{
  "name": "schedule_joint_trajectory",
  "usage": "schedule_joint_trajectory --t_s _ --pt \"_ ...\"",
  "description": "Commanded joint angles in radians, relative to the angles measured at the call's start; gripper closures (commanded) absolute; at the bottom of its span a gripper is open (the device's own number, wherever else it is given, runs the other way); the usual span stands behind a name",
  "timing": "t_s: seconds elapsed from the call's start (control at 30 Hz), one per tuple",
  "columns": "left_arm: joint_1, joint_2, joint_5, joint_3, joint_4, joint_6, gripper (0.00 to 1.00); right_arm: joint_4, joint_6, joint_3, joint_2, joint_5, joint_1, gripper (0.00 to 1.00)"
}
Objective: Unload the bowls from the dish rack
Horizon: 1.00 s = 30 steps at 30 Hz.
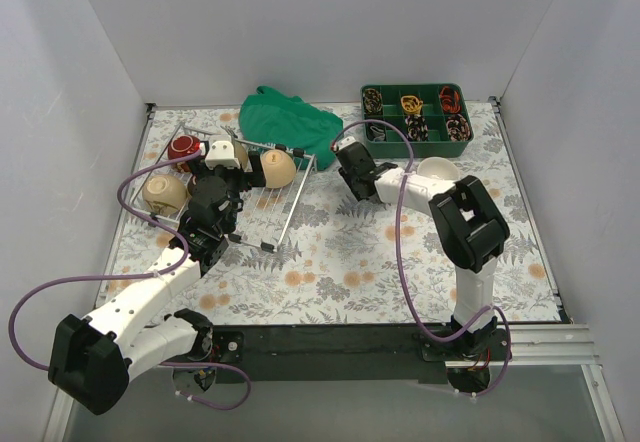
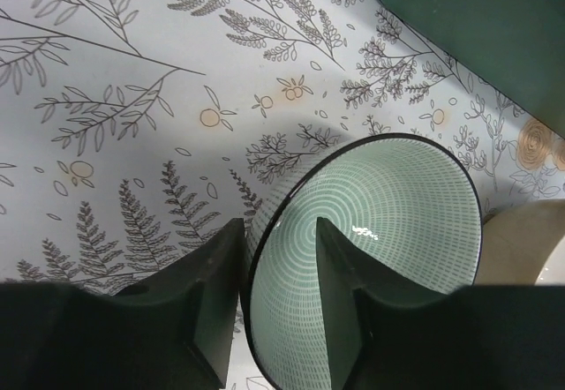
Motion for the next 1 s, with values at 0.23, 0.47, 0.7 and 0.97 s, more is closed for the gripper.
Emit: schedule_joint_trajectory --t_s 0.23,0.47,0.7,0.97 --pt "0.007 -0.021 -0.034 0.004 0.021 0.039 0.02 0.005 0.06 0.019 -0.142 -0.052 0.036 0.27" --pt "0.01 0.008 -0.045 0.009 0.018 0.082 0.02 -0.003 0.069 -0.06 -0.338 -0.118 0.036 0.07" --pt "0.027 0.06 -0.055 0.007 0.024 0.133 0.02 -0.004 0.095 -0.201 -0.568 -0.097 0.036 0.01" --pt "0.047 0.164 -0.068 0.025 0.0 0.174 0.02 0.025 0.103 -0.42 -0.838 -0.073 0.038 0.02"
